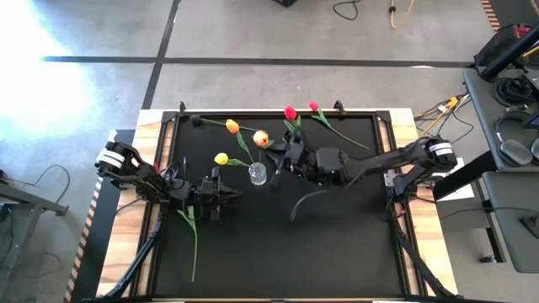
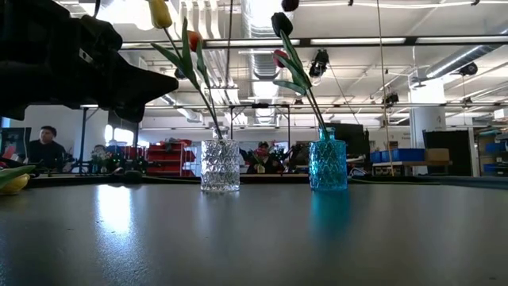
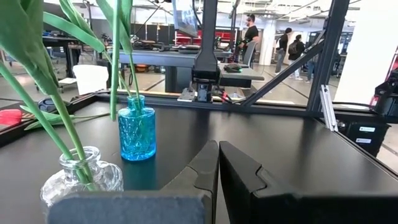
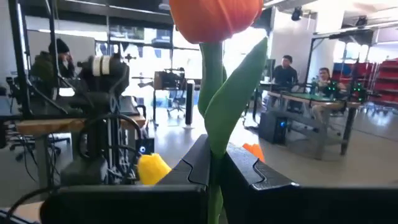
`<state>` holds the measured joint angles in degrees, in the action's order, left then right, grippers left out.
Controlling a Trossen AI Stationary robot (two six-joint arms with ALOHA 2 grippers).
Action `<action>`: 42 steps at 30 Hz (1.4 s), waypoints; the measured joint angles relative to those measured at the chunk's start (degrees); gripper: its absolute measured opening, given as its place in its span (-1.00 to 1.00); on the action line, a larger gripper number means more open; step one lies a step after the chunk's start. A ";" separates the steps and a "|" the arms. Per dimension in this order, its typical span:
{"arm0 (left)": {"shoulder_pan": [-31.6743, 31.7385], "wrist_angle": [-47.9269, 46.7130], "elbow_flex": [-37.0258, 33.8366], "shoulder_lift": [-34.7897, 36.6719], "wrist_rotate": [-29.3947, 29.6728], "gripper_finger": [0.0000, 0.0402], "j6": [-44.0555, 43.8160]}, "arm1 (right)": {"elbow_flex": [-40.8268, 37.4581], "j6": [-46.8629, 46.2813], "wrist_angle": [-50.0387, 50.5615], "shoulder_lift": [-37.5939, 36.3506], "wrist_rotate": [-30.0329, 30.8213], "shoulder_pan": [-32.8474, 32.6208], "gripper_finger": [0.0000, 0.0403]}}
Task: Sort flowers into vase by color
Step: Put the orange flower into the transparent vase
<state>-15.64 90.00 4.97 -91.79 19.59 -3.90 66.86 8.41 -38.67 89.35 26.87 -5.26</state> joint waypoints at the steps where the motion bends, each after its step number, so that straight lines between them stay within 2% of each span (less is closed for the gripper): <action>1: 0.00 -0.01 0.00 0.00 -0.02 -1.00 0.00 | 0.07 -0.13 0.13 0.30 -0.15 0.68 -0.94; 12: 0.00 0.00 0.00 0.00 -0.02 -1.00 0.00 | 0.36 -0.94 -3.65 4.62 -2.71 4.51 -0.94; 38: 0.00 0.00 -0.02 0.02 -0.04 -1.00 -0.02 | 0.25 -0.64 -3.59 8.23 -2.80 4.55 -0.93; 42: 0.00 0.00 -0.02 0.02 -0.04 -1.00 -0.02 | 0.25 -0.33 -2.68 9.11 -2.68 4.55 -0.85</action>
<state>-15.64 90.00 4.95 -91.77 19.55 -3.92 67.11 8.08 -41.35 98.46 24.20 -0.71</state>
